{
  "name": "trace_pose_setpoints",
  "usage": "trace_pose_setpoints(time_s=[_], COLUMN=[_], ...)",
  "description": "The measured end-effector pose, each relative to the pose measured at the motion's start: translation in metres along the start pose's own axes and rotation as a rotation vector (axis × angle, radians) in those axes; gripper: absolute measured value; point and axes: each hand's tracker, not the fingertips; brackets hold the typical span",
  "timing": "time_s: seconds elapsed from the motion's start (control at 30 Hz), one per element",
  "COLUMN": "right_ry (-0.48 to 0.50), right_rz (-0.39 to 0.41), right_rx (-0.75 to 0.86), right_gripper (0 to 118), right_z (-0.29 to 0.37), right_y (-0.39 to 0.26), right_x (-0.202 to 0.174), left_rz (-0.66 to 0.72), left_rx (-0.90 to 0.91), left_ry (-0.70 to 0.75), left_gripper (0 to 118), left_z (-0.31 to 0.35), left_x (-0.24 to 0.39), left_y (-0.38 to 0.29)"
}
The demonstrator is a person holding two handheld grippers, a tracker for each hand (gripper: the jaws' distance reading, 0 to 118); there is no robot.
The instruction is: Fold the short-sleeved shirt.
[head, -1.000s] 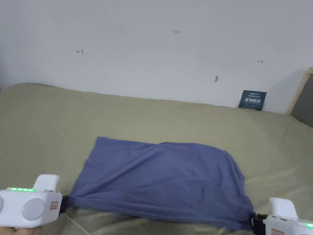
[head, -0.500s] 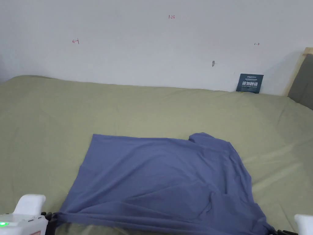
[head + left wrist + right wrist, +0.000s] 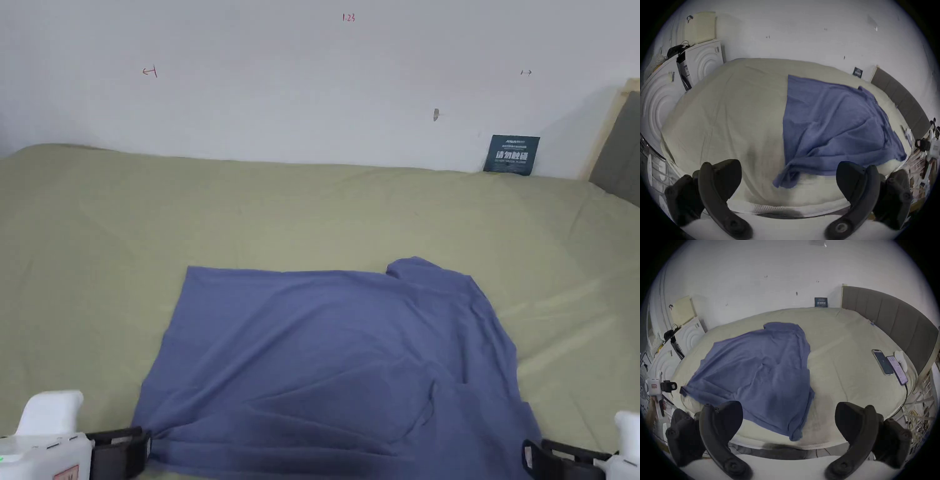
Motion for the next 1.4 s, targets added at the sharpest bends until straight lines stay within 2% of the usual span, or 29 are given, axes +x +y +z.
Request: trace_pose_setpoints(time_s=[0.07, 0.1, 0.13, 0.17, 0.2, 0.23, 0.27, 0.33, 0.47, 0.63, 0.77, 0.8, 0.83, 0.87, 0.9, 0.97, 1.1, 1.17, 1.23, 1.27, 1.3, 1.4], right_ry=[-0.029, -0.027, -0.021, -0.025, -0.032, -0.065, -0.045, -0.017, -0.027, -0.032, -0.028, -0.026, -0.028, -0.03, -0.03, -0.03, -0.025, -0.038, -0.049, -0.055, -0.056, -0.06], right_rz=[0.026, 0.031, 0.031, 0.046, 0.07, 0.093, 0.09, 0.064, 0.096, 0.089, 0.056, 0.053, 0.052, 0.053, 0.055, 0.055, 0.028, 0.029, 0.024, 0.019, 0.013, -0.007], right_rx=[0.037, 0.047, 0.066, 0.106, 0.125, 0.136, 0.178, 0.151, 0.159, 0.116, 0.071, 0.066, 0.061, 0.056, 0.051, 0.04, 0.01, -0.007, -0.023, -0.032, -0.037, -0.047], right_gripper=[115, 114, 113, 106, 65, 12, 1, 1, 1, 1, 1, 1, 1, 1, 1, 1, 1, 1, 1, 1, 1, 1], right_z=[0.005, 0.007, 0.007, 0.011, 0.014, 0.014, 0.015, 0.019, 0.02, 0.014, 0.008, 0.006, 0.006, 0.005, 0.005, 0.002, -0.004, -0.006, -0.009, -0.009, -0.008, -0.009], right_y=[0.002, 0.002, 0.003, 0.003, 0.004, 0.004, 0.008, 0.015, 0.012, 0.001, -0.009, -0.012, -0.012, -0.012, -0.012, -0.014, -0.017, -0.02, -0.022, -0.023, -0.024, -0.025], right_x=[-0.01, -0.013, -0.016, -0.021, -0.026, -0.03, -0.032, -0.037, -0.041, -0.033, -0.023, -0.021, -0.021, -0.021, -0.02, -0.019, -0.013, -0.008, -0.002, 0.002, 0.004, 0.012], left_rz=[0.024, 0.037, 0.042, 0.038, 0.025, 0.019, 0.014, 0.022, 0.007, 0.025, 0.101, 0.109, 0.114, 0.12, 0.112, 0.093, 0.083, 0.056, 0.029, 0.005, -0.012, -0.016], left_rx=[0.025, 0.039, 0.062, 0.078, 0.107, 0.166, 0.159, 0.164, 0.153, 0.016, -0.07, -0.093, -0.109, -0.106, -0.119, -0.087, -0.155, -0.174, -0.178, -0.184, -0.181, -0.186], left_ry=[-0.019, -0.025, -0.035, -0.031, -0.013, -0.004, -0.03, -0.03, 0.018, 0.026, -0.036, -0.057, -0.066, -0.061, -0.052, -0.038, -0.042, -0.021, -0.016, -0.033, -0.053, -0.039], left_gripper=[117, 111, 96, 65, 4, 0, 0, 0, 0, 0, 0, 12, 51, 99, 118, 117, 115, 106, 69, 44, 4, 1], left_z=[0.01, 0.015, 0.021, 0.026, 0.03, 0.033, 0.036, 0.041, 0.038, 0.022, 0.003, -0.001, -0.005, -0.008, -0.013, -0.022, -0.05, -0.055, -0.059, -0.055, -0.049, -0.046], left_x=[0.006, 0.008, 0.013, 0.017, 0.023, 0.025, 0.028, 0.033, 0.022, -0.004, -0.025, -0.028, -0.031, -0.032, -0.031, -0.031, -0.024, -0.02, -0.016, -0.011, -0.006, 0.003], left_y=[0.005, 0.01, 0.012, 0.013, 0.014, 0.013, 0.013, 0.011, 0.008, -0.002, -0.011, -0.011, -0.01, -0.009, -0.009, -0.005, -0.002, 0.001, 0.005, 0.006, 0.006, 0.007])
